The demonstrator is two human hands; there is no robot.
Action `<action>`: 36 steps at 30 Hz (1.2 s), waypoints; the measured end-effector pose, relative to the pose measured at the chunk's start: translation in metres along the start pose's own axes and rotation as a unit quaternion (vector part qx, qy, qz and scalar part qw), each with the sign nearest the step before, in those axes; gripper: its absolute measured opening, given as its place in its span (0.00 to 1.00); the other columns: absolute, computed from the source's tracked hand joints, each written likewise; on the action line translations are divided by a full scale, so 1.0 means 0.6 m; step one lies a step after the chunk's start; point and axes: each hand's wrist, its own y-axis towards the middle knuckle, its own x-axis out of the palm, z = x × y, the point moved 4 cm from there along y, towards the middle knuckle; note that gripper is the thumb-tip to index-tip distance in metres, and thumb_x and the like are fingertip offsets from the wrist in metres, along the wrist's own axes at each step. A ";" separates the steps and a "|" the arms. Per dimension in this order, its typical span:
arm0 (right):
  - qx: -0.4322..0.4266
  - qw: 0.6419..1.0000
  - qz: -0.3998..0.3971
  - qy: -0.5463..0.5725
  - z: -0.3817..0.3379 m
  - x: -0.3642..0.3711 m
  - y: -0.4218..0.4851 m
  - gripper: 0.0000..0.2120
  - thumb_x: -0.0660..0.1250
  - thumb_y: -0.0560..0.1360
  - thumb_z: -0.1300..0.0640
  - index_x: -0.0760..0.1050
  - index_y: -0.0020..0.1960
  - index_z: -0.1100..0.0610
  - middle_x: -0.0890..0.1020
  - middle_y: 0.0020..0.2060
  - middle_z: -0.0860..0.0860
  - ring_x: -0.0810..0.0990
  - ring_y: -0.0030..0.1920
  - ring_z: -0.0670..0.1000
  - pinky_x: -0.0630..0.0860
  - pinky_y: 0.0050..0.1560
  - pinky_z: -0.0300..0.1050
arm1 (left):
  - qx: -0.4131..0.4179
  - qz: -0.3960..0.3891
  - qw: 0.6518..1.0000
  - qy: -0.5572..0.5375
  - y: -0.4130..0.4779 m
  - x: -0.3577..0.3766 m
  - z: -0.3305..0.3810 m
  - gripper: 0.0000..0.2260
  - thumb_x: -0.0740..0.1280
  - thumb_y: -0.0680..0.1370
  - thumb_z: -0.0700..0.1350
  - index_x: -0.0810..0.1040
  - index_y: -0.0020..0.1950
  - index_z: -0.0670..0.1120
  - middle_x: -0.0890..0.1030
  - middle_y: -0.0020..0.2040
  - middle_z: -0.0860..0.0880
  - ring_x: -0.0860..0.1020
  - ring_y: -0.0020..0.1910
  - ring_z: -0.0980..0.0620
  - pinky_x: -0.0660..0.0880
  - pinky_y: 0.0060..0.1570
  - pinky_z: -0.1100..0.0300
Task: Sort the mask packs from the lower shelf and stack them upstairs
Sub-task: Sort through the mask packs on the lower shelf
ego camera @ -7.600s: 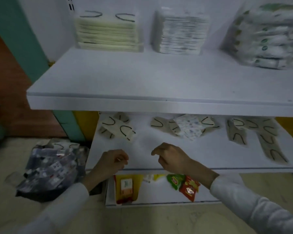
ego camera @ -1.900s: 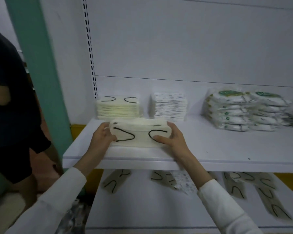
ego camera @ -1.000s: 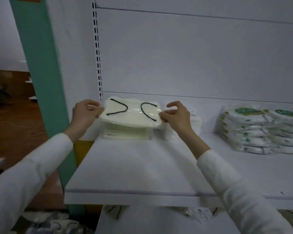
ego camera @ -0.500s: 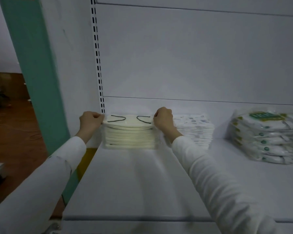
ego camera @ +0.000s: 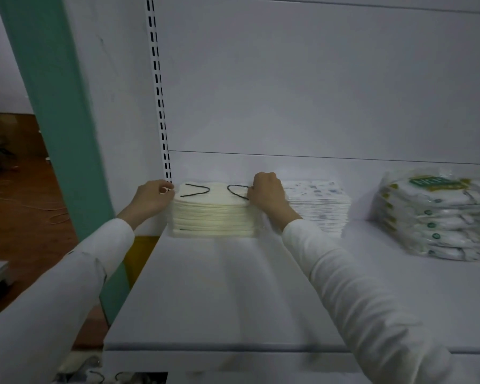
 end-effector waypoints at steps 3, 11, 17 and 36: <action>-0.063 0.997 0.022 -0.046 -0.002 -0.006 -0.004 0.07 0.58 0.74 0.65 0.73 0.47 0.65 0.78 0.52 0.60 0.72 0.57 0.61 0.68 0.44 0.46 | 0.049 0.026 0.998 0.038 -0.008 -0.008 0.008 0.13 0.61 0.80 0.43 0.75 0.63 0.42 0.77 0.62 0.42 0.74 0.61 0.44 0.67 0.59 0.57; -0.185 0.971 0.075 -0.131 -0.003 -0.050 -0.038 0.15 0.59 0.74 0.61 0.76 0.58 0.62 0.82 0.50 0.56 0.75 0.55 0.58 0.73 0.50 0.50 | 0.182 0.062 0.969 0.153 -0.057 -0.023 0.071 0.12 0.61 0.79 0.45 0.76 0.60 0.42 0.79 0.55 0.42 0.73 0.55 0.43 0.72 0.51 0.50; -0.234 0.963 0.049 -0.123 0.015 -0.100 -0.121 0.19 0.60 0.77 0.52 0.71 0.67 0.54 0.79 0.60 0.52 0.74 0.59 0.56 0.71 0.50 0.48 | 0.226 0.029 0.958 0.173 -0.132 -0.003 0.129 0.13 0.64 0.77 0.47 0.76 0.59 0.44 0.79 0.55 0.47 0.75 0.53 0.46 0.72 0.50 0.53; -0.345 0.935 0.009 0.078 0.295 -0.108 -0.586 0.14 0.62 0.74 0.57 0.80 0.55 0.60 0.82 0.44 0.54 0.79 0.44 0.53 0.77 0.41 0.47 | 0.113 -0.076 0.981 -0.141 -0.620 0.115 0.093 0.05 0.69 0.76 0.44 0.79 0.44 0.55 0.82 0.42 0.54 0.79 0.45 0.60 0.74 0.41 0.74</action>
